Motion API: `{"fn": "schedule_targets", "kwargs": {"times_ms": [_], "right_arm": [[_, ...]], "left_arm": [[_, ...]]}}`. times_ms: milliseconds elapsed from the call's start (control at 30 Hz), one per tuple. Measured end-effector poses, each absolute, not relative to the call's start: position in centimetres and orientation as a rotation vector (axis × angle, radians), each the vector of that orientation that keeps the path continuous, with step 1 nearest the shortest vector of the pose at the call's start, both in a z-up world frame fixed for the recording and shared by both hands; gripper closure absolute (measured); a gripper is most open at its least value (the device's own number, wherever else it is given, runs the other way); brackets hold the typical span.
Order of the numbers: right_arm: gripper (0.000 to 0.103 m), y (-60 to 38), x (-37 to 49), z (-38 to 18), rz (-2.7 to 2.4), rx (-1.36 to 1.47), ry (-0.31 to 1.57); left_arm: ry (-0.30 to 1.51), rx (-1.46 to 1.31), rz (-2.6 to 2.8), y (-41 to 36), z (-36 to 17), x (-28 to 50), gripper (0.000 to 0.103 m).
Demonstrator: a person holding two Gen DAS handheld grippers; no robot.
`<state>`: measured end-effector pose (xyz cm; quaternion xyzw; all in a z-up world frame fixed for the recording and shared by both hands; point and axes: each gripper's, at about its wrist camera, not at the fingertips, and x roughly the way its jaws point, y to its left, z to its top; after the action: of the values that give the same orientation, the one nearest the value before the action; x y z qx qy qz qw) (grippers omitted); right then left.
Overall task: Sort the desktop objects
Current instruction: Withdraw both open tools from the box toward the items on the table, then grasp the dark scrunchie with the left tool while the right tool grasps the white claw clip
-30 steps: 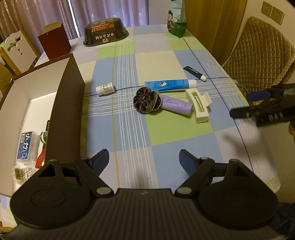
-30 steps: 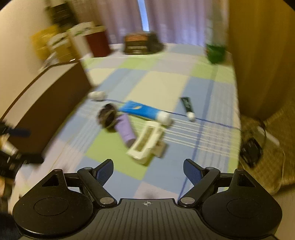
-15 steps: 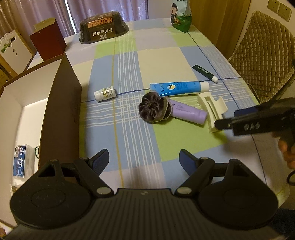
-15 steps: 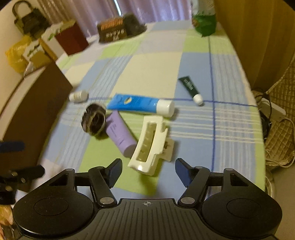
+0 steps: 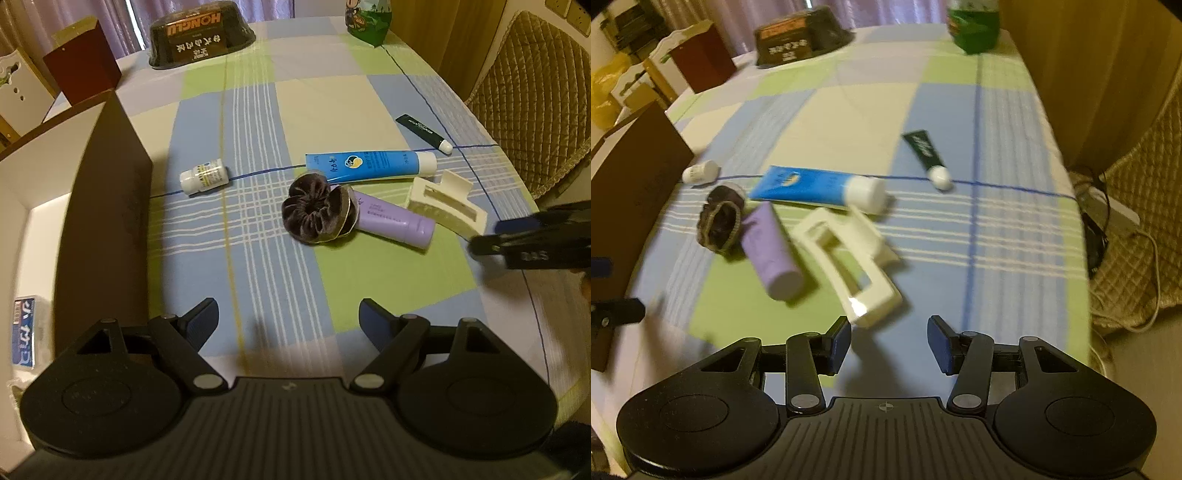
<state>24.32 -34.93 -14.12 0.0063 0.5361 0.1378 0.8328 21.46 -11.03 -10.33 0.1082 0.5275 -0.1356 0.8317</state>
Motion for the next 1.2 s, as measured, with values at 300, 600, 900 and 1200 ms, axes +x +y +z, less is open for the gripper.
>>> {"fn": "schedule_targets", "kwargs": {"times_ms": [300,600,900,1200], "right_arm": [[0.052,-37.5,23.3,-13.3,0.289,0.063,1.150],[0.052,-38.5,23.2,-12.3,0.265,0.085,1.127],[0.052,-38.2,23.7,-12.0,0.325,0.061,1.106],[0.015,-35.9,24.4,-12.0,0.476,-0.098,1.094]], "left_arm": [[1.086,0.180,-0.279,-13.3,-11.7,25.6,0.022],[1.077,0.127,-0.249,-14.3,-13.9,29.6,0.026],[1.126,0.079,-0.293,-11.4,-14.7,27.9,0.075],[1.100,0.106,-0.278,-10.8,-13.6,26.6,0.035]]}}
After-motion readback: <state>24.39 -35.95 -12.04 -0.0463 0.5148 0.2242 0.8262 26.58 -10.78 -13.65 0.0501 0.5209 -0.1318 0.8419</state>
